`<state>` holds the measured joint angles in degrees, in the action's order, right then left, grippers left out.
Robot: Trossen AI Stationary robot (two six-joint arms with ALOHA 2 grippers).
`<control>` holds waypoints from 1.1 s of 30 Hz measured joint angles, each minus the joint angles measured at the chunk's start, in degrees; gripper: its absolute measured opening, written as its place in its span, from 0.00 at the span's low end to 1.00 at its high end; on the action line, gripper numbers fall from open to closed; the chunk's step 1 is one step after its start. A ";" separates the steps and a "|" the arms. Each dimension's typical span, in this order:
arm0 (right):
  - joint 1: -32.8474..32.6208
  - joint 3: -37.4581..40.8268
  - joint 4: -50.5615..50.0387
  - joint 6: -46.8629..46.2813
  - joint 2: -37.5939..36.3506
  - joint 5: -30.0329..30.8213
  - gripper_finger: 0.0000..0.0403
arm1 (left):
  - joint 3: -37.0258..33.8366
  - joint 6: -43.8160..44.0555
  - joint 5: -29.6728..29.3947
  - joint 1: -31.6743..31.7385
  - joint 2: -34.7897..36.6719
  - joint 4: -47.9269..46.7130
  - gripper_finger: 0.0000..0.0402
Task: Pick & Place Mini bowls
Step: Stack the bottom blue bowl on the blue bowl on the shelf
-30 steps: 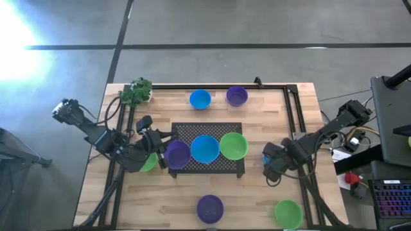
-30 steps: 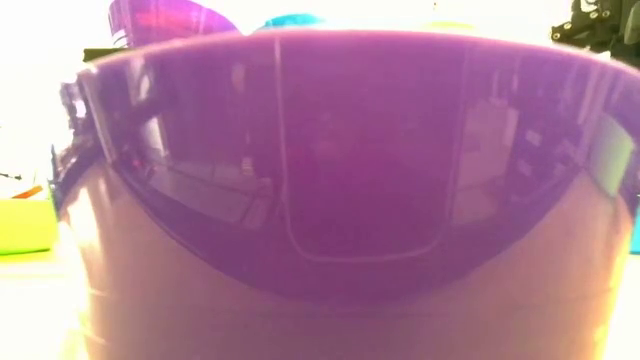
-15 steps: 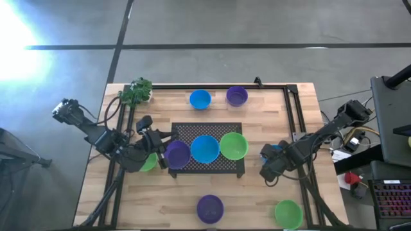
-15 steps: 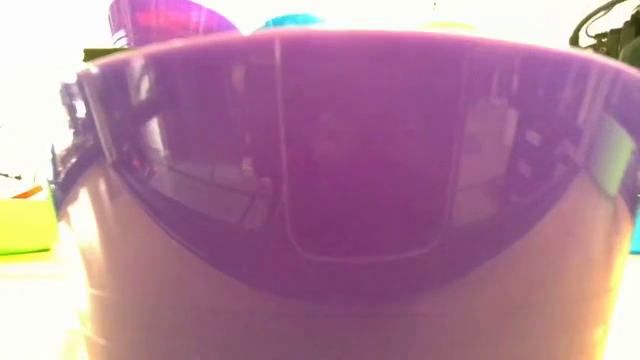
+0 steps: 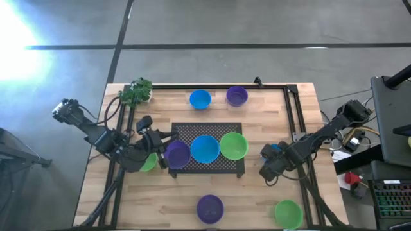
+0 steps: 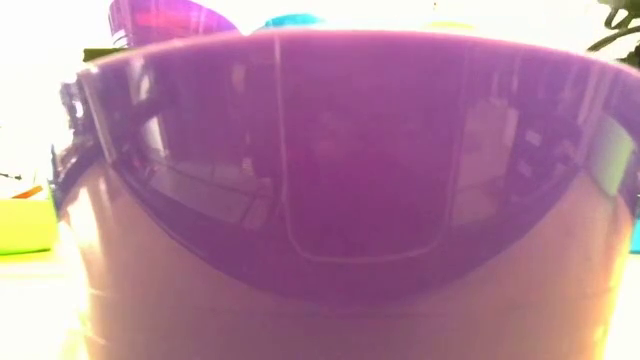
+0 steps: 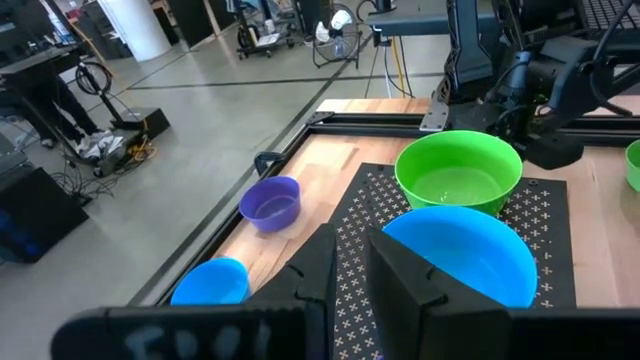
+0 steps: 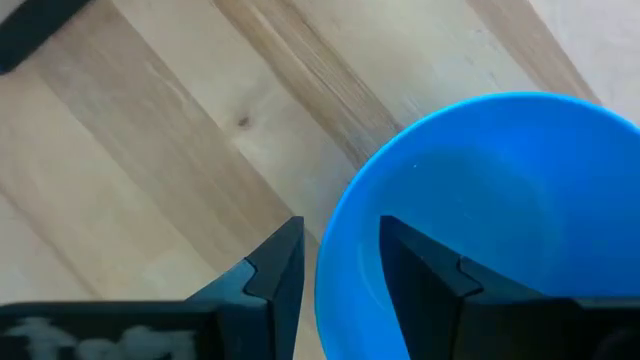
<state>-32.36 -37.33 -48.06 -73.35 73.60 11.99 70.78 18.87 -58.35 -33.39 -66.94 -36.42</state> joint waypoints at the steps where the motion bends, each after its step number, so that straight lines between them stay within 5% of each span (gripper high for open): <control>1: 0.00 0.37 0.51 0.00 0.00 0.00 0.32 | 0.00 0.00 0.00 0.02 0.00 0.00 0.12; 8: 0.00 1.12 1.01 1.08 0.00 0.20 0.29 | 0.00 0.00 0.02 0.00 0.00 0.00 0.12; 15: 0.00 1.12 1.03 3.17 0.00 0.78 0.05 | 0.00 -0.02 0.02 0.00 0.00 0.00 0.12; 23: 0.00 -1.45 -2.93 3.69 -0.02 2.83 0.02 | 0.00 -0.01 0.37 0.00 0.00 0.00 0.12; 33: -0.02 -17.01 -21.97 6.09 0.00 6.46 0.02 | 0.02 0.06 0.35 0.01 0.00 0.00 0.12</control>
<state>-32.38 -54.34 -70.03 -67.26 73.60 18.45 70.81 18.93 -58.00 -33.38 -66.94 -36.42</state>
